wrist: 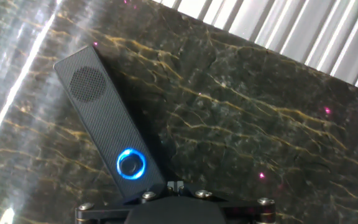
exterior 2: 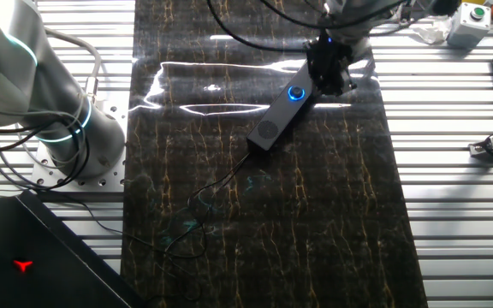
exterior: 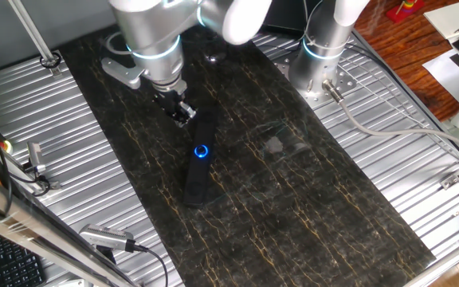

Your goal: Turn the knob to increase the volume of the speaker

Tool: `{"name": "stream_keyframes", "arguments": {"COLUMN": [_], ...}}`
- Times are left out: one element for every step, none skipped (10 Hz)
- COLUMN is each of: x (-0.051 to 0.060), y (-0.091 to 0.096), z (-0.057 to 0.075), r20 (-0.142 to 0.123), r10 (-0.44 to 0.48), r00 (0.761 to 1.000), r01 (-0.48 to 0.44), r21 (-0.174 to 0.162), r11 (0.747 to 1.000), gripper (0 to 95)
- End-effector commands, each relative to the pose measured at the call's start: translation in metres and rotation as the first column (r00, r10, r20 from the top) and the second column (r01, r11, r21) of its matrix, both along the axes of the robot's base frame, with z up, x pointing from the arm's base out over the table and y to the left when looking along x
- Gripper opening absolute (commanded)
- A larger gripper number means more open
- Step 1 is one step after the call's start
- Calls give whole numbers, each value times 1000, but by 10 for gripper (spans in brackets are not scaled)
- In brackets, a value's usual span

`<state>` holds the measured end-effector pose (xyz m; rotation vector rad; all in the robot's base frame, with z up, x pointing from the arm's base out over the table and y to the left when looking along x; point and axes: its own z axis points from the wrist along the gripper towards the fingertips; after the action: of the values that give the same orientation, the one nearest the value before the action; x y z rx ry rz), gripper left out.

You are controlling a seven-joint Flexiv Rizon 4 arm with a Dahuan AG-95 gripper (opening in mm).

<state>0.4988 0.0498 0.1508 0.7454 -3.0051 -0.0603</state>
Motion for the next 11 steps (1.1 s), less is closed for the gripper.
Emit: {"name": "stream_keyframes", "arguments": {"x": [-4,-4,-4,-4,-4,-4,-4,-4,-4,-4,-4], "y": [0,0,0,0,0,0,0,0,0,0,0], "z": [2,2,2,2,2,2,2,2,2,2,2], "r20": [6,15,13,14,15,10,9,7,9,10,10], "r10": [-40,-42,-2,31,42,63,62,56,53,52,49], "r00": [999,999,1000,999,999,998,998,998,999,999,999], "r01": [40,42,2,-32,-42,-63,-63,-56,-53,-52,-50], "r21": [-11,-6,1,9,19,38,32,31,26,23,21], "r11": [999,999,1000,999,999,997,998,998,998,998,999], "gripper": [0,0,0,0,0,0,0,0,0,0,0]}}
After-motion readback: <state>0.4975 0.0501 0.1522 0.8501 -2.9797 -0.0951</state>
